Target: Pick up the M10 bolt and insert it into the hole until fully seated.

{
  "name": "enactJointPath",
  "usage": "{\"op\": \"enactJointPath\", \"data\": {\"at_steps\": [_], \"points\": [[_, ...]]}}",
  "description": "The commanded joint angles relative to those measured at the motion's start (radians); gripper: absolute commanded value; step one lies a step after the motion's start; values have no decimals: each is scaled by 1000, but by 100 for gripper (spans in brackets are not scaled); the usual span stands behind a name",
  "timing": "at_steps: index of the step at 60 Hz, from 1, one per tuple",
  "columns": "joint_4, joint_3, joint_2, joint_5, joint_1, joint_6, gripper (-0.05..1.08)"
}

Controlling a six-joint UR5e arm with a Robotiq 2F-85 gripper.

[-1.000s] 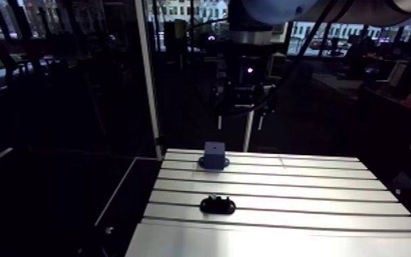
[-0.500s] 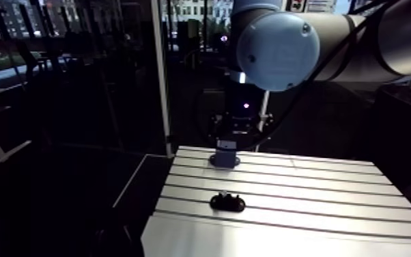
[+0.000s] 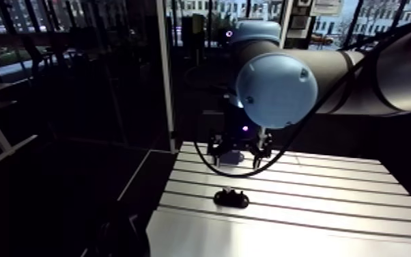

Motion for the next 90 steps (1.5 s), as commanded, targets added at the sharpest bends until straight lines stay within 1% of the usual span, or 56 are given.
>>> {"op": "enactJointPath", "data": {"at_steps": [1, 22, 34, 43, 47, 54, 61, 67, 72, 78, 85, 87, 90], "points": [[-39, 36, 22, 0, 15, -9, 1], [-66, 45, 63, 1, 22, -16, 1], [-124, 46, 88, 3, 28, -36, 1], [-136, 45, 93, 3, 34, -37, 1], [-149, 45, 117, 3, 34, -37, 1], [-175, 44, 128, 4, 34, -39, 1], [-176, 44, 131, 5, 36, -38, 1], [-178, 44, 135, 3, 35, -37, 7], [-178, 44, 135, 3, 35, -37, 9], [-178, 44, 135, 1, 34, -37, 16], [-178, 47, 138, 1, 34, -36, 22], [-178, 47, 141, 1, 34, -36, 25], [-178, 47, 141, 1, 34, -36, 27]]}}
